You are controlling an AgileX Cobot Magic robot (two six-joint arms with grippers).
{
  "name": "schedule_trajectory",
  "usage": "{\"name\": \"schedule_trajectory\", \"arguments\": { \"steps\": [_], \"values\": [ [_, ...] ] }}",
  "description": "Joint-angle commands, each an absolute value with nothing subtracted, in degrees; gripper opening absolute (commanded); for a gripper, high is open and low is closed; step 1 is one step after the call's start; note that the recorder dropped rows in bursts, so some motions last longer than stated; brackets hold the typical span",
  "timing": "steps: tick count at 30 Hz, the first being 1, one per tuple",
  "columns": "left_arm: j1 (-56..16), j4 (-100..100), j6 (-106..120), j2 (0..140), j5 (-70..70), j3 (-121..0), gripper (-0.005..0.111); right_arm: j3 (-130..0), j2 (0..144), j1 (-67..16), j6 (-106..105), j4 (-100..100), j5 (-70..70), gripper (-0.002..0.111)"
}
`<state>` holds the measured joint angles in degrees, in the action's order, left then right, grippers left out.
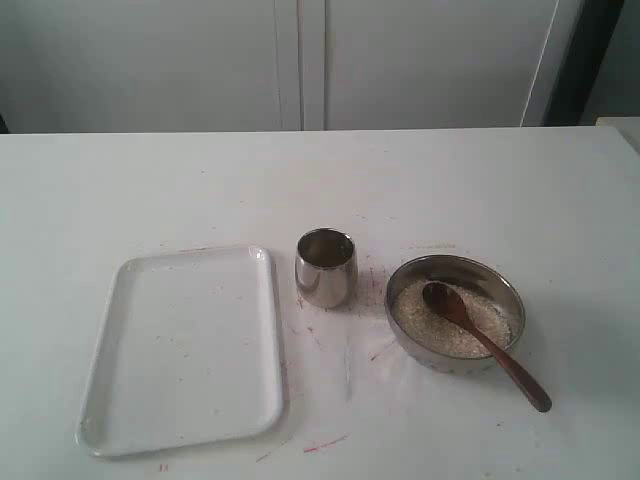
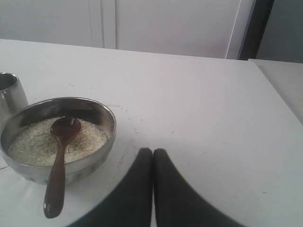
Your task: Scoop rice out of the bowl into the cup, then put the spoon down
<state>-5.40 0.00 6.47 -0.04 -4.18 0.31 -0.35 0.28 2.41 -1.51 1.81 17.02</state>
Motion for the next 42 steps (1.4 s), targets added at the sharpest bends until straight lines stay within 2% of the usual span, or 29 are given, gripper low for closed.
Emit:
{"name": "schedule_trajectory", "arguments": {
  "steps": [1, 23, 37, 42],
  "values": [
    [-5.3, 0.0, 6.5, 0.0, -4.4, 0.0, 0.014, 0.0, 0.0, 3.0, -1.3, 1.9, 16.6, 0.000],
    [-5.3, 0.0, 6.5, 0.0, -4.4, 0.0, 0.014, 0.0, 0.0, 3.0, -1.3, 1.9, 14.8, 0.000],
    [-5.3, 0.0, 6.5, 0.0, -4.4, 0.0, 0.014, 0.0, 0.0, 3.0, -1.3, 2.1, -12.2, 0.000],
    [-5.3, 0.0, 6.5, 0.0, -4.4, 0.0, 0.014, 0.0, 0.0, 3.0, 0.5, 2.1, -29.8, 0.000]
  ]
}}
